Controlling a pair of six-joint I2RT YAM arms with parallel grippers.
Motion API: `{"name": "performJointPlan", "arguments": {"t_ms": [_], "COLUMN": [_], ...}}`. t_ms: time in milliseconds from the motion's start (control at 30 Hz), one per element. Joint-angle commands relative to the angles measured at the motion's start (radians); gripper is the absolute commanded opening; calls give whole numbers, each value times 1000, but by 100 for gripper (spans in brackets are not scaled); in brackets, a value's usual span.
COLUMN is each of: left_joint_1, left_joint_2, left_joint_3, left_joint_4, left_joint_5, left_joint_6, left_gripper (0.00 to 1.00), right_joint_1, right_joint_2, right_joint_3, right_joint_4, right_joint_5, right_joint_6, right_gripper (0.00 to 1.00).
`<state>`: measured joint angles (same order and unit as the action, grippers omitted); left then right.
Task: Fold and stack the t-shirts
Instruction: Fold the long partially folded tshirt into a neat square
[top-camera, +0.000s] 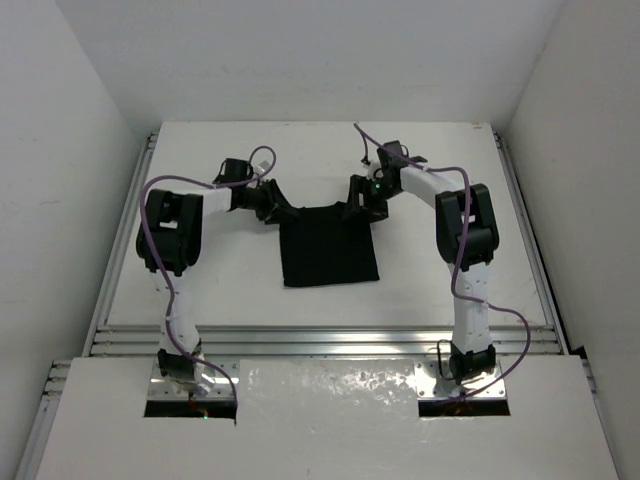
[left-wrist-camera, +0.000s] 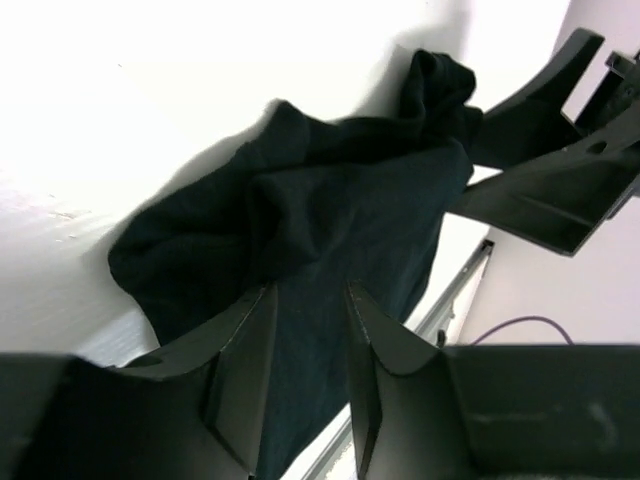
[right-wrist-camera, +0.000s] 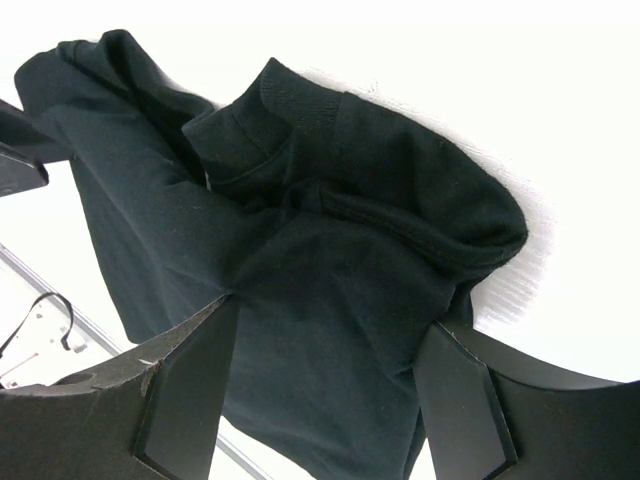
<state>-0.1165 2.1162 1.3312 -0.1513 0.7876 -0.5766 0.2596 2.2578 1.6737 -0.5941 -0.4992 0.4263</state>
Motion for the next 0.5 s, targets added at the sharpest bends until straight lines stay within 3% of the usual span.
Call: {"name": "performJointPlan", "arguments": {"t_ms": [0,167,300,467], "left_joint_1": [0,0,1,0], "left_joint_2": [2,-54,-70,-38], "left_joint_3": [66,99,105,102], "left_joint_4": [-36,-122,-131,-61], "left_joint_5": [-36,-93,-128,-47], "left_joint_6": [55,119,119,55], "left_gripper": [32,42,42,14], "right_joint_1": [4,4,4,4], "right_joint_2": [-53,-67,-70,-75], "right_joint_3": [-17,-35,-43,-63], "right_joint_4": [30,31,39,56], "right_joint_5": [-21,-21,-28,-44], "right_joint_6": [-4,-12,-9,-3], "right_gripper": [68,69,69,63]}}
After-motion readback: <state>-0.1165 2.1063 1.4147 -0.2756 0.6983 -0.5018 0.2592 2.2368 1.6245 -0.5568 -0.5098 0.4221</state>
